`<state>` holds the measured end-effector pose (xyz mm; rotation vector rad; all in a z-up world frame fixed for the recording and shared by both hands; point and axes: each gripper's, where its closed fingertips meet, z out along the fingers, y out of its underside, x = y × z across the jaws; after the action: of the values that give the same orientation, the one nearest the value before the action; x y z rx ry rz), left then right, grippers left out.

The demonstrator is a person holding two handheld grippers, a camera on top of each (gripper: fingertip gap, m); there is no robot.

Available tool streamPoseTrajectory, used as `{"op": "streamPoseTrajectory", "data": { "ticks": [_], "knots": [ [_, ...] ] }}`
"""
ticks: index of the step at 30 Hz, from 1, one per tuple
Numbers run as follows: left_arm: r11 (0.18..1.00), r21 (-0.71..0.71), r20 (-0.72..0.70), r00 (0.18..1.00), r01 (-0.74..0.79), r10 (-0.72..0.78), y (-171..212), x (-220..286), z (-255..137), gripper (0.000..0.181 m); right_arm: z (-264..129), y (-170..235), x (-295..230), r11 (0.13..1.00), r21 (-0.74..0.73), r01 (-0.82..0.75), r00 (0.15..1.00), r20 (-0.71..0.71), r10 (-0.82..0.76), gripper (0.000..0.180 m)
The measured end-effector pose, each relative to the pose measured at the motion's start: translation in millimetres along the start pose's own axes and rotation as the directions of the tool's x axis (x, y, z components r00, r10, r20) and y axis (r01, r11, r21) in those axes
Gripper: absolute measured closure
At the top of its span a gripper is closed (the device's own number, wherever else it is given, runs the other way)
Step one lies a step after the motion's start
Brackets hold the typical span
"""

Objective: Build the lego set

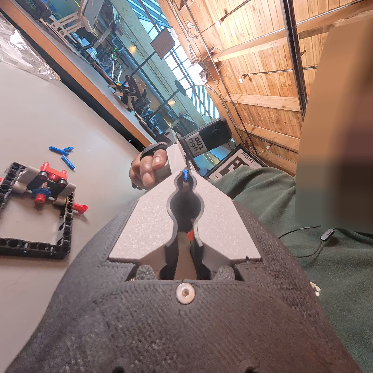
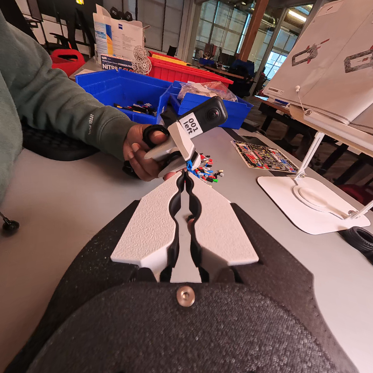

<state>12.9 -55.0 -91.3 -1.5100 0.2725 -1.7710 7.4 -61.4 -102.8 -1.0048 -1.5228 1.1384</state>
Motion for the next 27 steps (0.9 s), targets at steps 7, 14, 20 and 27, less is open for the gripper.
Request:
{"op": "streamPoseTrajectory", "data": {
  "ticks": [7, 14, 20, 27],
  "knots": [
    [0.996, 0.044, 0.230, 0.971, -0.078, 0.066, -18.8, -35.1, -26.7, 0.178, -4.1, 32.7, 27.4, 0.986, -0.163, -0.045, 0.995, -0.095, 0.030, 0.168],
    [0.969, -0.063, 0.500, 0.833, -0.239, 0.238, -27.8, -61.6, -54.3, 0.178, -20.6, 104.2, 36.1, 0.826, -0.545, -0.145, 0.987, -0.135, 0.084, 0.156],
    [0.969, -0.120, 0.489, 0.837, -0.214, 0.245, -15.9, -62.5, -46.7, 0.178, 6.7, 98.5, 14.2, 0.814, -0.579, -0.045, 0.998, -0.070, 0.005, 0.161],
    [0.990, -0.050, 0.383, 0.913, -0.133, 0.142, -14.8, -47.4, -40.5, 0.178, -15.3, 125.1, 43.1, 0.700, -0.712, -0.056, 0.984, -0.156, -0.080, 0.173]
  ]
}}
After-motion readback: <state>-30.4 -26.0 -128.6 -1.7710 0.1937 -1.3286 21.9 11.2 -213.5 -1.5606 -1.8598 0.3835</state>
